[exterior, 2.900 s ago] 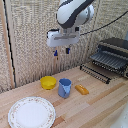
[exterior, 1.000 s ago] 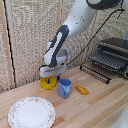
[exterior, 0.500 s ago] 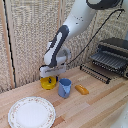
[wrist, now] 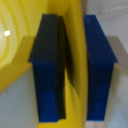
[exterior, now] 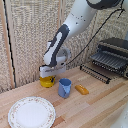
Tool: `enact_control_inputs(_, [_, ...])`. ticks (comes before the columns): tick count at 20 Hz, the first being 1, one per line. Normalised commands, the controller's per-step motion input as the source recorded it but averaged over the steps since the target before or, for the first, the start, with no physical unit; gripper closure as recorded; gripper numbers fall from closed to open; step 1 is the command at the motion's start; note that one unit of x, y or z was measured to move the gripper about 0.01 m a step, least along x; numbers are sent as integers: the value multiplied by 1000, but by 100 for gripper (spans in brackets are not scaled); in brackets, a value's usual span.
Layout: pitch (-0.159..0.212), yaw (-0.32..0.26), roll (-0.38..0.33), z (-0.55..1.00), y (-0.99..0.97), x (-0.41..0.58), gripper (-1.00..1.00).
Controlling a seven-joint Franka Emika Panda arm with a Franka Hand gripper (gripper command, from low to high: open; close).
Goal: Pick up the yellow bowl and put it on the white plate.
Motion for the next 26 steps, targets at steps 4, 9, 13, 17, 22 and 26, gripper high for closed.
enact_control_inputs(4, [186, 96, 59, 559, 115, -108, 100])
enact_control_inputs(9, [131, 104, 129, 644, 162, 0, 100])
enact_control_inputs(13, [77, 69, 151, 681, 271, 106, 100])
enact_control_inputs(17, [63, 58, 138, 687, 526, 92, 100])
enact_control_inputs(22, [60, 65, 101, 603, 655, 0, 100])
enact_control_inputs(26, [20, 47, 35, 340, 749, -81, 100])
